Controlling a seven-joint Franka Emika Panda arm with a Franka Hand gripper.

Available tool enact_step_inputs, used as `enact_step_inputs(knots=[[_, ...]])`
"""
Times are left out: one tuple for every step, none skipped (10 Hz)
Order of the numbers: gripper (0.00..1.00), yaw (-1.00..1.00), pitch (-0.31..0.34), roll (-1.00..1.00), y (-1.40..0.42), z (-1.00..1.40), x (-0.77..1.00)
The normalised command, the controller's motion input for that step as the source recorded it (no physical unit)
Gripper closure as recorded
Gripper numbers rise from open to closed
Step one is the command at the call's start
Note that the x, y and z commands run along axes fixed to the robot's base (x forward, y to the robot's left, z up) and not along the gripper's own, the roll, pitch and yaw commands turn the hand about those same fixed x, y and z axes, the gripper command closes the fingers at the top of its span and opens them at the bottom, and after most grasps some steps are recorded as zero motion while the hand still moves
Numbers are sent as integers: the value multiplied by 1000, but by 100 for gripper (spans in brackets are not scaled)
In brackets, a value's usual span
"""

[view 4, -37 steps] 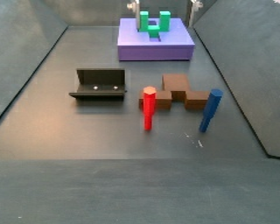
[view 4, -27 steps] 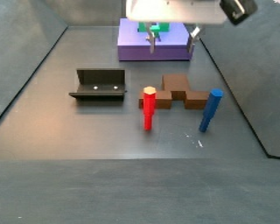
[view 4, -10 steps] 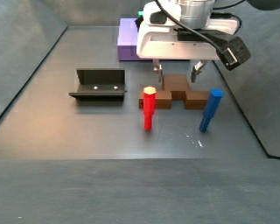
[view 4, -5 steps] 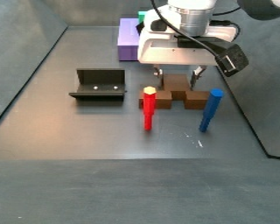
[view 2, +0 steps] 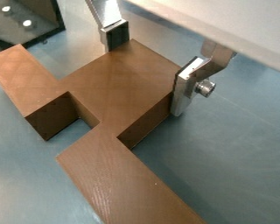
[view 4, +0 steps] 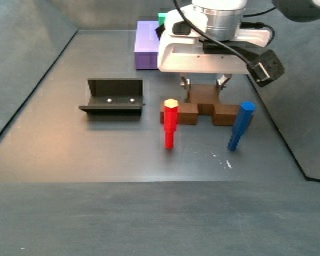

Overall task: Pick up the brown object. Move up. Place the brown object on the fixture. Regrasp the brown object. Move to above the board. Insert the brown object.
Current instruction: Pick up the brown object, then move up.

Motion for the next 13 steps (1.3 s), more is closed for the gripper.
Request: enact_step_inputs(knots=[[100, 0, 0, 0, 0, 0, 0], [100, 0, 0, 0, 0, 0, 0], [100, 0, 0, 0, 0, 0, 0], [100, 0, 0, 0, 0, 0, 0], [100, 0, 0, 0, 0, 0, 0], [100, 0, 0, 0, 0, 0, 0], [100, 0, 0, 0, 0, 0, 0], [100, 0, 0, 0, 0, 0, 0], [100, 0, 0, 0, 0, 0, 0], [100, 0, 0, 0, 0, 0, 0], [100, 0, 0, 0, 0, 0, 0], [100, 0, 0, 0, 0, 833, 0], [100, -23, 45, -12, -55, 744, -45]])
